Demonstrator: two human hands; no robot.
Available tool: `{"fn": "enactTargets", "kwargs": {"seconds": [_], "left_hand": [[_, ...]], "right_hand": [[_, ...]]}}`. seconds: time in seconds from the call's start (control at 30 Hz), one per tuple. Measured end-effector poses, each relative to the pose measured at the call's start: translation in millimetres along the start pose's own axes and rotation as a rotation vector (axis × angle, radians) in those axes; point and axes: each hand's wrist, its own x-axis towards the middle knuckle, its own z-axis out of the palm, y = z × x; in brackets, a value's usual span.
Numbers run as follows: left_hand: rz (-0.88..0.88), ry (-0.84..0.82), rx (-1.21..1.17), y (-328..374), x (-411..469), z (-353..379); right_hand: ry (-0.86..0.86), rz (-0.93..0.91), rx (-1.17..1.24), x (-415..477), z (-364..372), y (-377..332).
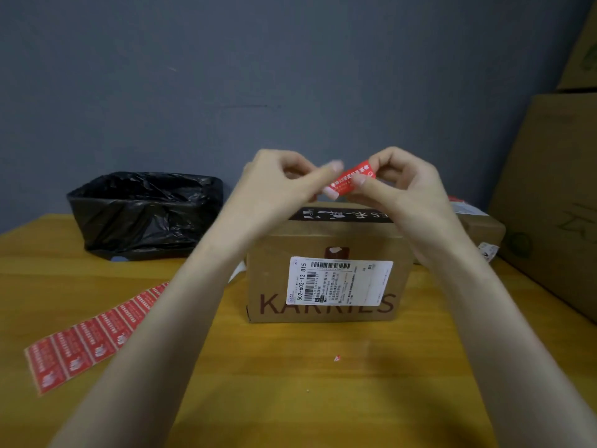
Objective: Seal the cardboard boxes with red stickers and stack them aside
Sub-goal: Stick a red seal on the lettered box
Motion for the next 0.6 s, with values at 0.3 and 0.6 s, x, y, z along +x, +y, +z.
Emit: {"fn": "enactTargets", "kwargs": {"seconds": [0.3, 0.6], "left_hand": [[0.024, -0.023, -0.01, 1, -2, -1], [0.178, 0.038, 0.047, -4, -5, 12]], "right_hand": [[0.149, 0.094, 0.19, -1, 3, 1], [0.206, 0.157, 0.283, -1, 14, 6]]}}
